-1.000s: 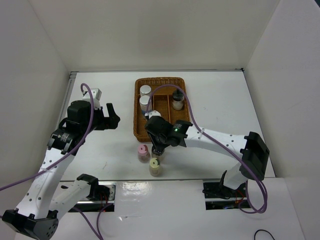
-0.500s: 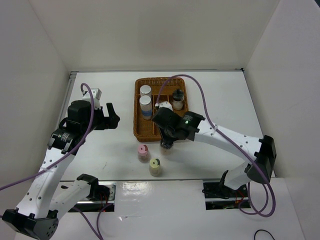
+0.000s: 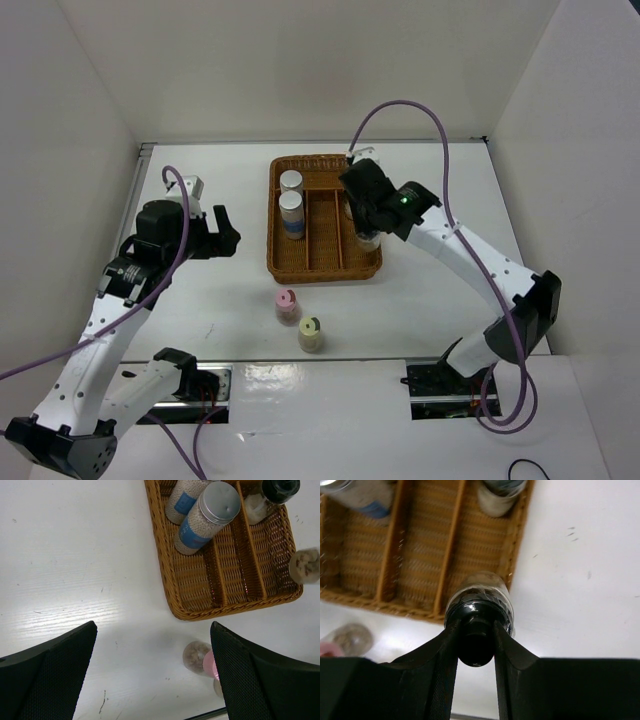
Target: Organize the condiment bottles
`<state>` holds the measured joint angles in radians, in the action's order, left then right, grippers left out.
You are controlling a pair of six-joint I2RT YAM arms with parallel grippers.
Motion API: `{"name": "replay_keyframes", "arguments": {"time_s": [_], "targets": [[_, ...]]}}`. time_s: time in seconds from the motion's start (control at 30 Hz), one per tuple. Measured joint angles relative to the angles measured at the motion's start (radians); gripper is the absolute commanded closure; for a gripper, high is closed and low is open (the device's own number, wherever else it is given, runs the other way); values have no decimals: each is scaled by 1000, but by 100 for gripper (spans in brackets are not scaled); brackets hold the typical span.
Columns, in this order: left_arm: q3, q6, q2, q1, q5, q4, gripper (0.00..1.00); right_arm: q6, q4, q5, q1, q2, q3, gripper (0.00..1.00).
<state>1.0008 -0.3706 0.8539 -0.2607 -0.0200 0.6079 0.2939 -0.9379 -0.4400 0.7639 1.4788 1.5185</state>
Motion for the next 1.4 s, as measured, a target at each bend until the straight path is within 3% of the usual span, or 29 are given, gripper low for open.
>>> {"name": "replay_keyframes", "arguments": {"time_s": [0.23,0.83,1.03,1.1,1.13,1.17,1.23,1.27,1.33,1.4], "targets": [[-2,0,6,0,0,-11,0,-39,121,15,-126,65,0,99],[-2,1,78,3,0,-62,0,-53,318,87,-183,197,-73,99],[-2,1,112,3,5,-72,0,-48,378,108,-217,265,-75,92],[-2,1,119,3,11,-79,0,-49,399,106,-217,278,-76,83],[-2,1,126,3,15,-84,0,-51,413,104,-217,283,-76,75],[-2,1,129,3,18,-89,0,-52,421,100,-217,288,-76,59],[-2,2,141,3,23,-95,0,-53,426,96,-217,297,-69,49],[-2,2,145,3,25,-97,0,-49,425,95,-217,304,-66,35],[-2,2,152,3,26,-98,0,-44,422,86,-217,315,-60,26],[-2,2,153,3,26,-100,0,-34,408,81,-217,316,-50,9]]}}
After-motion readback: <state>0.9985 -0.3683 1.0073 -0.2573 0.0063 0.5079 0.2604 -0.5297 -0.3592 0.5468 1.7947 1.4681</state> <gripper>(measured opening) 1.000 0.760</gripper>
